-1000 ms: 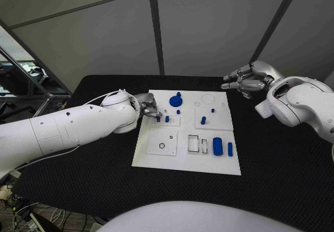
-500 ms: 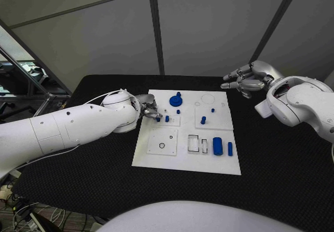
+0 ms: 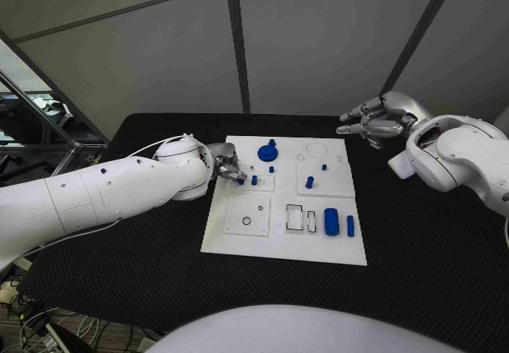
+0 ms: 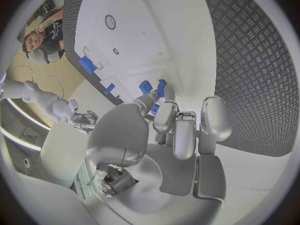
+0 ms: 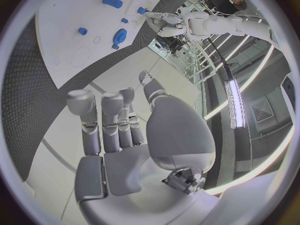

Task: Assemble the parts on the task board

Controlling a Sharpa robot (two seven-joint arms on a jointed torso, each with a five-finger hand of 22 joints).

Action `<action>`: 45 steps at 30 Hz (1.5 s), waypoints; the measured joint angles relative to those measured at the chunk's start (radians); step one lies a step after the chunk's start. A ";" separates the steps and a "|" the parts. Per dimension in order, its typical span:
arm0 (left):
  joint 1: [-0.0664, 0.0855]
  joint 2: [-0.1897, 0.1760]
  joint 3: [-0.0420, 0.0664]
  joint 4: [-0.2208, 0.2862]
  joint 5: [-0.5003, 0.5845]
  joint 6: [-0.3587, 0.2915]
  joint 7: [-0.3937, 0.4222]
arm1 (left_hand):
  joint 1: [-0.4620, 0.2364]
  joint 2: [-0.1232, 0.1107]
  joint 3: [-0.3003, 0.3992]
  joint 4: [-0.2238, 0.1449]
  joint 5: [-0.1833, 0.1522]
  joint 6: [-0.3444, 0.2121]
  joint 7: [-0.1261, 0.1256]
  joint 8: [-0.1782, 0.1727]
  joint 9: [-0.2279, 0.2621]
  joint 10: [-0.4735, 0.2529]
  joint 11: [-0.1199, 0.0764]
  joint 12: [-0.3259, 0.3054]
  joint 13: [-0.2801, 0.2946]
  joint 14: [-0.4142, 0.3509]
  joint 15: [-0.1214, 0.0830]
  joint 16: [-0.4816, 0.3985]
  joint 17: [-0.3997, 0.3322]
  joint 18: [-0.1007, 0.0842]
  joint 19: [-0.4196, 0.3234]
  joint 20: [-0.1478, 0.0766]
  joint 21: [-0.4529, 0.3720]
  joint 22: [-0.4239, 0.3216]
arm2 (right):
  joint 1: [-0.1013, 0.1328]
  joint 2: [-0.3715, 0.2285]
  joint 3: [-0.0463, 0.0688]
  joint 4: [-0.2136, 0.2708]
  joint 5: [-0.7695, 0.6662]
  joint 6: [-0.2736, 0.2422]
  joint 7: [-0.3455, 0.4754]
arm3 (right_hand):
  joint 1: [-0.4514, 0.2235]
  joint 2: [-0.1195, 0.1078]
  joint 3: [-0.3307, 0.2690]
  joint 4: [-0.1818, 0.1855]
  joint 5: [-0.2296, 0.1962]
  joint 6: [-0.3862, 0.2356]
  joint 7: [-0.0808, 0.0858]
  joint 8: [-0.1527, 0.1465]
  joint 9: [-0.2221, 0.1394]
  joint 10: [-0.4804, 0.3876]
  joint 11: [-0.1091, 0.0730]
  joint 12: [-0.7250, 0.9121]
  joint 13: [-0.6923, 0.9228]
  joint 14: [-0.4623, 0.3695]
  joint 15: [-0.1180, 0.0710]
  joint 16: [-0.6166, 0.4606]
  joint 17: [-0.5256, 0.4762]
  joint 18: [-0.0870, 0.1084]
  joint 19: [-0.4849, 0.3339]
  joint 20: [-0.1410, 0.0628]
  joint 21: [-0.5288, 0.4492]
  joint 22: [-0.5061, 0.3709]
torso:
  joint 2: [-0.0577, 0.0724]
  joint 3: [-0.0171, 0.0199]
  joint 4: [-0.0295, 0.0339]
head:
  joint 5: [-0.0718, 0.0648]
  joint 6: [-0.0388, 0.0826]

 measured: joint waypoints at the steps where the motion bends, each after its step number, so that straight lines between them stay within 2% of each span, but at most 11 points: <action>1: 0.000 0.000 0.000 0.000 0.000 0.001 0.000 | 0.000 0.000 0.000 0.000 0.000 0.000 0.000 0.000 0.000 0.000 0.000 0.000 0.000 0.000 0.000 0.000 0.000 0.000 0.000 0.000 0.000 0.000 | 0.000 0.000 0.000 0.000 0.000 0.000 0.000 | 0.000 0.000 0.000 0.000 0.000 0.000 0.000 0.000 0.000 0.000 0.000 0.000 0.000 0.000 0.000 0.000 0.000 0.000 0.000 0.000 0.000 0.000 | 0.000 0.0000 0.0000 | 0.000 0.000; 7: 0.001 0.003 0.000 -0.006 0.002 0.011 -0.003 | 0.000 0.000 0.000 0.000 0.000 0.000 0.000 0.000 0.000 0.000 0.000 0.000 0.000 0.000 0.000 0.000 0.000 -0.002 0.000 0.000 0.000 0.000 | 0.000 0.001 0.000 0.000 0.000 0.000 0.000 | 0.000 0.000 0.000 0.000 0.000 0.000 0.000 0.000 0.000 0.000 0.000 0.000 0.000 0.000 0.000 0.000 0.000 0.000 0.000 0.000 0.000 0.000 | 0.000 -0.0002 0.0000 | 0.000 -0.002; 8: 0.001 0.004 0.000 -0.008 0.003 0.013 -0.004 | 0.000 0.000 0.000 0.000 0.000 0.000 0.000 0.000 0.000 0.000 0.000 0.000 0.000 0.000 0.000 0.000 0.000 -0.071 0.000 0.000 0.000 0.000 | 0.000 0.001 0.000 0.000 0.000 0.000 0.000 | 0.000 0.000 0.000 0.000 0.000 0.000 0.000 0.000 0.000 0.000 0.000 0.000 0.000 0.000 0.000 0.000 0.000 0.000 0.000 0.000 0.000 0.000 | 0.000 -0.0002 -0.0001 | 0.000 -0.002; 12: 0.001 0.007 0.001 -0.013 0.011 0.017 -0.006 | -0.001 0.001 0.000 0.000 0.000 0.000 0.000 0.000 0.001 0.001 0.001 -0.004 0.000 0.000 0.000 0.000 0.000 -0.008 0.000 0.000 0.000 -0.001 | 0.000 0.001 0.000 0.000 0.000 0.000 0.000 | 0.000 0.000 0.000 0.000 0.000 0.000 0.000 0.000 0.000 0.000 0.000 0.000 0.000 0.000 0.000 0.000 0.000 0.000 0.000 0.000 0.000 0.000 | 0.000 -0.0002 -0.0003 | 0.000 -0.004; 19: 0.003 0.012 0.002 -0.022 0.028 0.023 -0.010 | -0.009 0.009 0.003 0.003 -0.012 0.002 0.002 0.003 0.011 -0.003 0.000 -0.004 0.000 0.000 0.000 0.000 0.000 -0.062 0.000 0.000 0.000 0.001 | 0.000 0.001 0.000 0.001 0.000 0.000 0.000 | 0.000 0.000 0.000 0.000 0.000 0.000 0.000 0.000 0.000 0.000 0.000 0.000 0.000 0.000 0.000 0.000 0.000 0.000 0.000 0.000 0.000 0.000 | 0.000 -0.0002 -0.0004 | -0.002 -0.005; 27: 0.004 0.019 0.003 -0.029 0.037 0.026 -0.015 | -0.010 0.009 0.005 0.004 -0.031 0.002 0.002 0.008 0.016 0.001 -0.005 -0.004 0.000 0.000 0.000 0.004 0.000 -0.060 0.000 0.000 0.000 0.005 | 0.000 0.000 0.000 0.001 0.000 0.000 0.000 | 0.000 0.000 0.000 0.000 0.000 0.000 0.000 0.000 0.000 0.000 0.000 0.000 0.000 0.000 0.000 0.000 0.000 0.000 0.000 0.000 0.000 0.000 | 0.000 -0.0002 -0.0006 | -0.004 -0.005; 29: 0.004 0.021 0.002 -0.030 0.039 0.027 -0.016 | -0.012 0.007 0.006 0.005 -0.063 0.002 0.002 0.008 0.018 0.001 -0.005 -0.004 0.000 0.000 0.000 0.004 0.000 0.000 0.004 -0.004 0.000 0.006 | 0.000 0.000 0.000 0.001 0.000 0.000 0.000 | 0.000 0.000 0.000 0.000 0.000 0.000 0.000 0.000 0.000 0.000 0.000 0.000 0.000 0.000 0.000 0.000 0.000 0.000 0.000 0.000 0.000 0.000 | 0.000 -0.0002 -0.0007 | -0.005 -0.005; 34: 0.003 0.024 0.001 -0.034 0.040 0.029 -0.021 | -0.042 -0.021 -0.021 0.032 -0.080 0.024 -0.019 0.015 0.023 -0.001 -0.010 -0.004 0.000 0.000 -0.011 0.004 0.000 -0.002 0.004 -0.004 0.000 0.010 | 0.000 0.000 0.000 0.001 0.000 0.000 0.000 | -0.005 0.005 0.000 0.000 0.000 0.000 0.000 0.000 0.000 0.000 0.000 0.000 -0.004 0.000 0.000 -0.007 -0.003 0.000 0.000 0.000 -0.007 -0.004 | 0.000 -0.0002 -0.0007 | -0.006 -0.006; 36: 0.002 0.024 0.001 -0.036 0.041 0.030 -0.023 | -0.052 -0.031 -0.033 0.044 -0.080 0.028 -0.023 0.011 0.024 0.000 -0.013 -0.004 0.000 0.000 -0.014 0.004 0.000 -0.070 0.007 -0.007 0.000 0.012 | 0.000 0.000 0.000 0.001 0.000 0.000 0.001 | -0.005 0.005 0.000 0.000 0.000 0.000 0.000 0.000 0.000 0.000 0.000 0.000 -0.004 0.000 0.000 -0.007 -0.003 0.000 0.000 0.000 -0.007 -0.004 | 0.000 -0.0002 -0.0007 | -0.006 -0.006; 40: 0.002 0.026 0.001 -0.038 0.041 0.030 -0.029 | -0.068 -0.046 -0.057 0.068 -0.079 0.034 -0.031 0.011 0.023 -0.005 -0.017 -0.004 0.000 0.000 -0.018 0.004 0.000 -0.008 0.007 -0.007 0.000 0.013 | 0.000 0.000 0.000 0.000 0.000 0.000 0.001 | -0.005 0.005 0.000 0.000 0.000 0.000 0.000 0.000 0.000 0.000 0.000 0.000 -0.004 0.000 0.000 -0.007 -0.003 0.000 0.000 0.000 -0.007 -0.004 | 0.000 -0.0002 -0.0005 | -0.007 -0.005; 45: 0.002 0.028 0.001 -0.042 0.043 0.030 -0.037 | -0.078 -0.056 -0.076 0.092 -0.079 0.041 -0.031 0.011 0.025 -0.007 -0.019 -0.004 0.000 0.000 -0.018 0.004 0.000 -0.040 0.007 -0.007 0.000 0.015 | 0.000 0.000 0.000 0.000 0.000 0.000 0.001 | -0.005 0.005 0.000 0.000 0.000 0.000 0.000 0.000 0.000 0.000 0.000 0.000 -0.004 0.000 0.000 -0.007 -0.004 0.000 0.000 0.000 -0.007 -0.005 | -0.001 -0.0002 -0.0001 | -0.007 -0.004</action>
